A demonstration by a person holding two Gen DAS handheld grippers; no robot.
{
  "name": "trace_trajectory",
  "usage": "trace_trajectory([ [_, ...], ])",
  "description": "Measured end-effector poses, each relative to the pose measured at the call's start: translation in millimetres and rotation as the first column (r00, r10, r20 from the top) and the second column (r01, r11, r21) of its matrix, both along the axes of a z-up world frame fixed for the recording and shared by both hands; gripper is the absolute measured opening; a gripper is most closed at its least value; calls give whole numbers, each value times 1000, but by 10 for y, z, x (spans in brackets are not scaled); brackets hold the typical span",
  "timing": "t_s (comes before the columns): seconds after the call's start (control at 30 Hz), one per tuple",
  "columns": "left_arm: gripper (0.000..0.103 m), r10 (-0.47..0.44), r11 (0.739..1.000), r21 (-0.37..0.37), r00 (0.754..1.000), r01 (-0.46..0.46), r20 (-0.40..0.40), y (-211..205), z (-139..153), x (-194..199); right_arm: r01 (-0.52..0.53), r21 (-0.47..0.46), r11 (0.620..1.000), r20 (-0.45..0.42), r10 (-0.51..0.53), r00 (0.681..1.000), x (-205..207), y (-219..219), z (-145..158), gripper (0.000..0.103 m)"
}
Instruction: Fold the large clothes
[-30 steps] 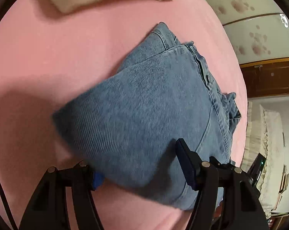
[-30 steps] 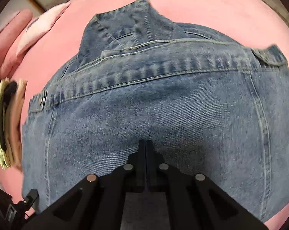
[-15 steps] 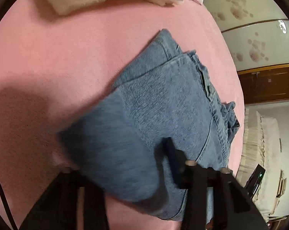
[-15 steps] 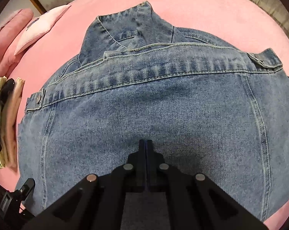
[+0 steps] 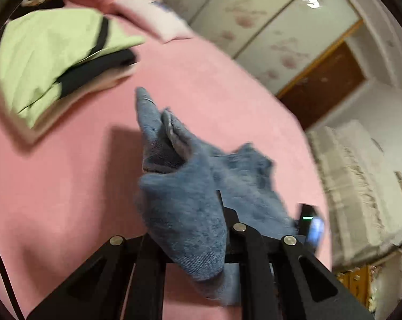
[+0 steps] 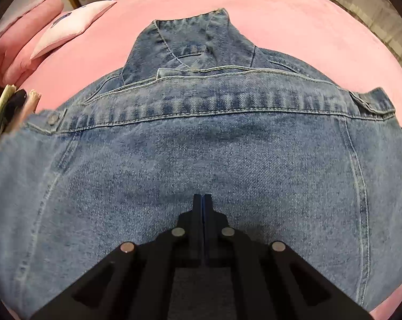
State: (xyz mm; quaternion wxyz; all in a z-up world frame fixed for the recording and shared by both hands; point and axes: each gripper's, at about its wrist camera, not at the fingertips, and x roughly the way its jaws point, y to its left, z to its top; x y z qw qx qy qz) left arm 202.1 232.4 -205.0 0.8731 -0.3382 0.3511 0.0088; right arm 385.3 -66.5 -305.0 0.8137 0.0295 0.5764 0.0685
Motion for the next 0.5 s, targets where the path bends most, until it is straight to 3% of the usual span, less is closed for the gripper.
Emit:
trace_trajectory([
  [0.3,9,-92,987,-118,984,111,155,-691,407,53,-74,137,988,72,65,995,-157,-285,-56,0],
  [0.33,9,-116,985,-109,979,135,165,-829,459,81,-86,155,984,75,75,994,-163,-330,-64,0],
  [0.43,9,-201,979,9,966,202,162,-1354,618,161,-109,271,957,55,97,994,-133,-566,-113,0],
  [0.5,9,-261,965,56,953,255,152,-1743,656,222,-95,392,915,10,99,995,-58,-811,-199,0],
])
